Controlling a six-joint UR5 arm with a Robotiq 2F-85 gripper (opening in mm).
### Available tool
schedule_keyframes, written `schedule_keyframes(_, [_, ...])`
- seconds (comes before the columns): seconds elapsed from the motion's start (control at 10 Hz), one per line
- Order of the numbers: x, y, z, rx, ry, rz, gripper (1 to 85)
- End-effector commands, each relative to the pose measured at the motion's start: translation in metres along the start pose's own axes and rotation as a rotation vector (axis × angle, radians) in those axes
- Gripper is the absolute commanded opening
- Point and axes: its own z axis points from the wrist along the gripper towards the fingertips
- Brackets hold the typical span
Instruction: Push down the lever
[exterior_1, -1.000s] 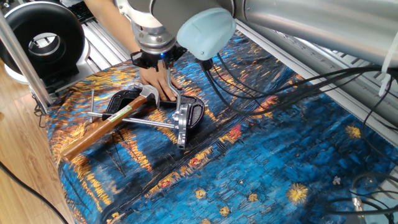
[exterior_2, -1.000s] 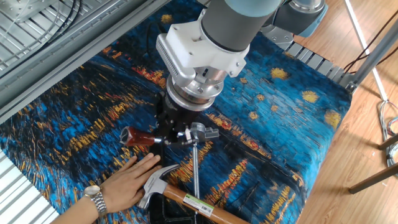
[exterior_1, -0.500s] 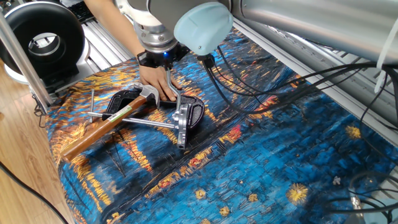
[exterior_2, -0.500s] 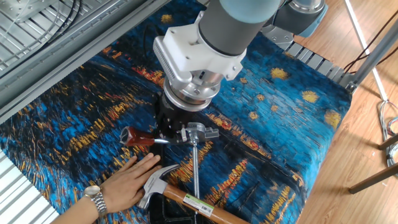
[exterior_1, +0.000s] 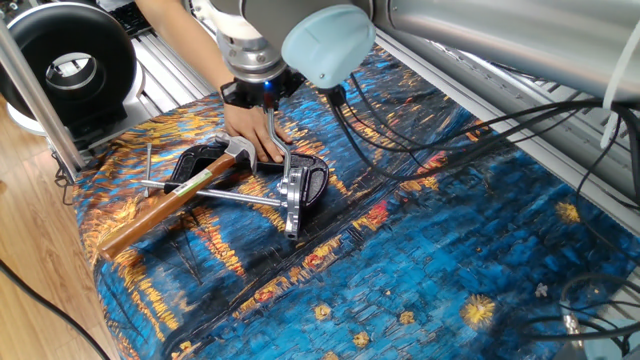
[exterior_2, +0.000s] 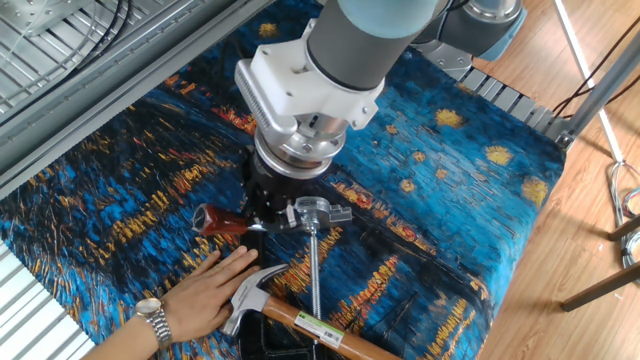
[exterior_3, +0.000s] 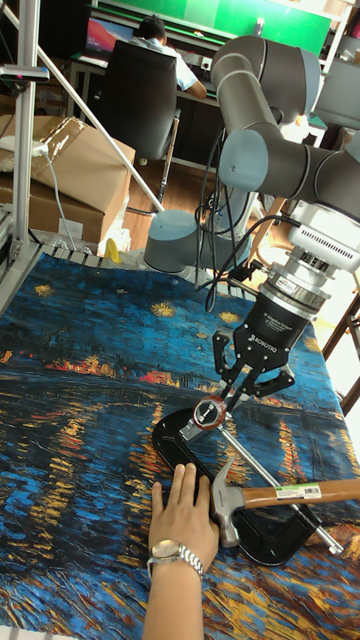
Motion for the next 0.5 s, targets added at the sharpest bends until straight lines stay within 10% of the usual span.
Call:
schedule_keyframes(0.0, [-0.013,-0.005,0.004,-0.001,-0.022,-0.007,19.7])
schedule_keyframes(0.4, [-0.034,0.003,0.032,-0.012,-0.049,0.022,19.7])
